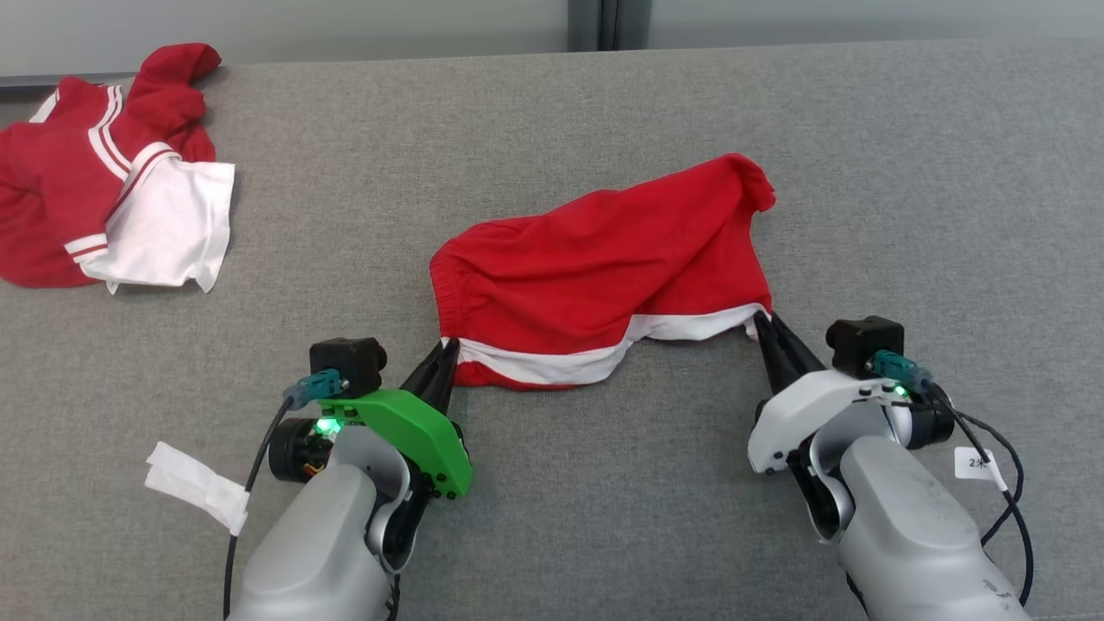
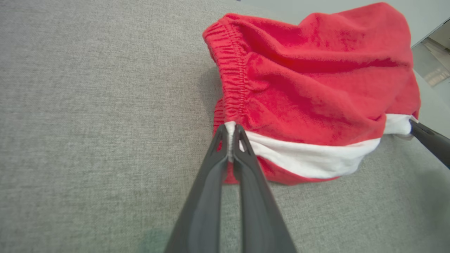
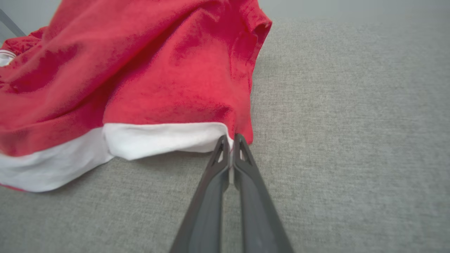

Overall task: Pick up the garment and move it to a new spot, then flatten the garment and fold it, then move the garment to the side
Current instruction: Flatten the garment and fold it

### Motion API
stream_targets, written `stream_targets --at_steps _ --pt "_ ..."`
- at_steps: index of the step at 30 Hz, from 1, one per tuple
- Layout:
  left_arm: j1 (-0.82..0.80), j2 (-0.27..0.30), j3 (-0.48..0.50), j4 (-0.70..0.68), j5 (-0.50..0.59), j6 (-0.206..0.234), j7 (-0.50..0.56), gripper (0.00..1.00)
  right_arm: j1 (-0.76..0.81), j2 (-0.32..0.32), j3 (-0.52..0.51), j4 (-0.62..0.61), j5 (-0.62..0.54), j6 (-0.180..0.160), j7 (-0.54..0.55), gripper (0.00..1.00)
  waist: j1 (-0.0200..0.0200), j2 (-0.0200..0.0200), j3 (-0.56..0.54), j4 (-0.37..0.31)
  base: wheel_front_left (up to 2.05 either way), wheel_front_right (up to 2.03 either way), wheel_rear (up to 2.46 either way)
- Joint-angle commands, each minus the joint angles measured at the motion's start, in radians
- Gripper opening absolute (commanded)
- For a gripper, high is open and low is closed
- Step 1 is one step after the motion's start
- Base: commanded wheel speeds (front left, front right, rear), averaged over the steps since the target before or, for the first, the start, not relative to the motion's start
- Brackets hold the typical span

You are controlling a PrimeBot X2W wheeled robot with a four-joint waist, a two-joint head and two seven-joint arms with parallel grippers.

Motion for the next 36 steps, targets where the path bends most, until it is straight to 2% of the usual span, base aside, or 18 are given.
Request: stream_targets --at_steps 1,7,13,19,24,25,27,31,36 --pt "-0.011 0.008 0.008 -0.008 -0.002 0.007 -0.016 0.0 0.008 -0.003 -0.011 -0.023 -0.01 -0.002 -0.003 0.0 0.0 0.0 -0.003 -0.004 0.0 0.0 0.0" --pt "-0.032 0.024 0.021 -0.076 0.004 0.001 -0.087 0.0 0.038 -0.003 -0.073 -0.18 -0.066 -0.002 -0.003 0.0 0.0 0.0 -0.047 -0.015 0.0 0.0 0.0" --pt "-0.013 0.047 0.044 -0.264 0.013 0.01 -0.123 0.0 0.118 -0.028 -0.128 -0.42 -0.126 -0.002 -0.003 0.0 0.0 0.0 -0.14 -0.025 0.0 0.0 0.0" --pt "0.049 0.101 0.076 -0.583 0.006 0.051 -0.11 0.0 0.231 -0.061 -0.169 -0.73 -0.147 -0.002 0.035 0.0 0.0 0.0 -0.239 -0.045 0.0 0.0 0.0" --pt "0.096 0.165 0.112 -0.919 0.01 0.114 -0.043 0.0 0.332 -0.061 -0.213 -1.074 -0.152 -0.002 0.129 0.0 0.0 0.0 -0.274 -0.074 0.0 0.0 0.0" --pt "0.103 0.188 0.125 -1.033 0.008 0.136 -0.006 0.0 0.361 -0.058 -0.23 -1.193 -0.159 -0.002 0.165 0.0 0.0 0.0 -0.279 -0.088 0.0 0.0 0.0" --pt "0.102 0.208 0.135 -1.125 0.002 0.154 0.036 0.0 0.383 -0.055 -0.246 -1.294 -0.163 -0.002 0.198 0.0 0.0 0.0 -0.279 -0.101 0.0 0.0 0.0" --pt "0.073 0.245 0.142 -1.211 0.002 0.18 0.118 0.0 0.411 -0.054 -0.26 -1.424 -0.165 -0.002 0.258 0.0 0.0 0.0 -0.267 -0.122 0.0 0.0 0.0" --pt "0.042 0.255 0.128 -1.143 -0.009 0.178 0.169 0.0 0.427 -0.044 -0.258 -1.402 -0.143 -0.002 0.301 0.0 0.0 0.0 -0.225 -0.142 0.0 0.0 0.0"
